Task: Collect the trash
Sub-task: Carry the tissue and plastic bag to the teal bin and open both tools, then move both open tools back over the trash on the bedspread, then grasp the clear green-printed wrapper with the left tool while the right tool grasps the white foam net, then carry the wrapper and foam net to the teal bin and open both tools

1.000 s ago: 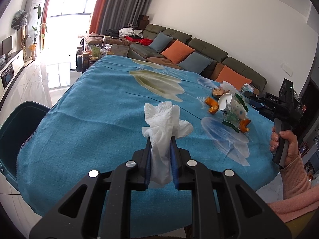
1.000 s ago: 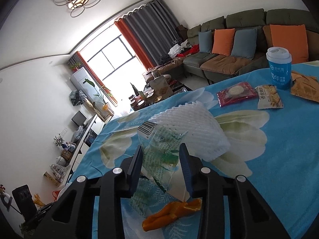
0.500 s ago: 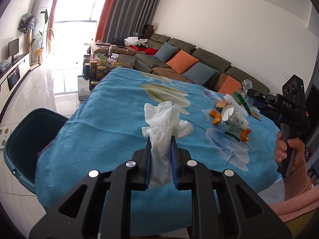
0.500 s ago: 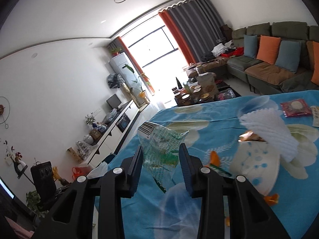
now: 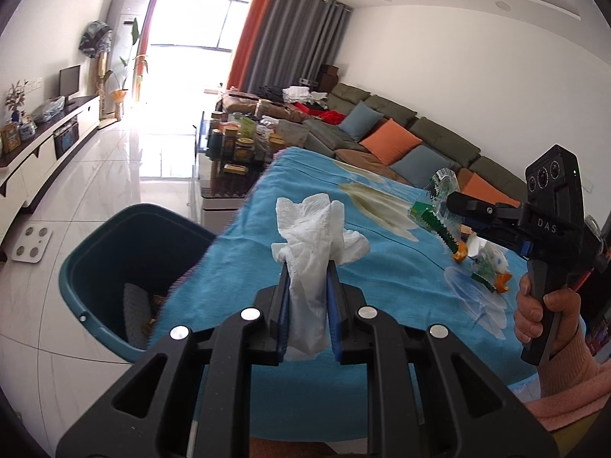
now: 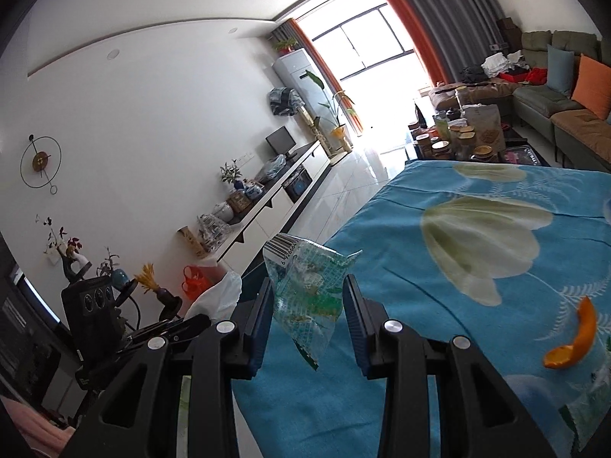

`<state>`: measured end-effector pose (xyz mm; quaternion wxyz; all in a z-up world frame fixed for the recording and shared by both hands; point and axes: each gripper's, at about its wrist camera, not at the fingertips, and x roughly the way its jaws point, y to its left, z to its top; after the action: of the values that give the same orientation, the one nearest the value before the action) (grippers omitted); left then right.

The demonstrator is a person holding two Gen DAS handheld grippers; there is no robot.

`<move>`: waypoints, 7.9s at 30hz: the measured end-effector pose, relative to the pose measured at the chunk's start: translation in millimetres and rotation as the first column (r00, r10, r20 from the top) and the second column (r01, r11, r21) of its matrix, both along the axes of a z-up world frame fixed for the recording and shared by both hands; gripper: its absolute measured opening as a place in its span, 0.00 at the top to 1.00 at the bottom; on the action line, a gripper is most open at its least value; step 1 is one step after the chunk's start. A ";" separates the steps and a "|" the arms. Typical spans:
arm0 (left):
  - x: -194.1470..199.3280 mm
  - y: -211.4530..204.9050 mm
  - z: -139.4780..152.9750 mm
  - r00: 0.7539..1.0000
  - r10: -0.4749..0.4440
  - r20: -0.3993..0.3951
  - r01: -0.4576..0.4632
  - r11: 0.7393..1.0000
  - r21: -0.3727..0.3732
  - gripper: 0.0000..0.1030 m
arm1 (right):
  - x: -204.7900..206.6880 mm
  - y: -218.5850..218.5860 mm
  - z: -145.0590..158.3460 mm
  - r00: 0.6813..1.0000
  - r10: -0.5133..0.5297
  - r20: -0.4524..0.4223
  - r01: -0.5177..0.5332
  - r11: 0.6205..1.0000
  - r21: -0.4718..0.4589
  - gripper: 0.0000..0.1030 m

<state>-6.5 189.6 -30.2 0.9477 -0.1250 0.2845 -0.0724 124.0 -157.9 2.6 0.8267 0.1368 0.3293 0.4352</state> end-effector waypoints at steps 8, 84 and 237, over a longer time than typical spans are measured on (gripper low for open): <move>-6.5 34.3 -3.1 0.995 0.100 -0.007 -0.100 0.995 -0.003 0.84 | 6.6 53.3 2.3 0.995 0.098 0.009 -0.098 0.995 -0.029 0.66; 35.4 -35.6 -5.0 0.997 -0.082 -0.009 0.082 0.997 0.000 0.52 | -5.3 23.0 7.9 0.996 -0.002 0.087 0.019 0.982 -0.186 0.46; 9.3 21.8 28.5 0.994 0.097 -0.045 -0.100 0.992 -0.071 0.69 | 23.5 107.8 1.6 0.968 0.249 0.017 -0.248 0.967 -0.052 0.88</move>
<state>2.8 211.4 -1.7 0.9388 -0.1751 0.2947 -0.0335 147.5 -50.1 4.2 0.7725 0.0689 0.3447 0.5288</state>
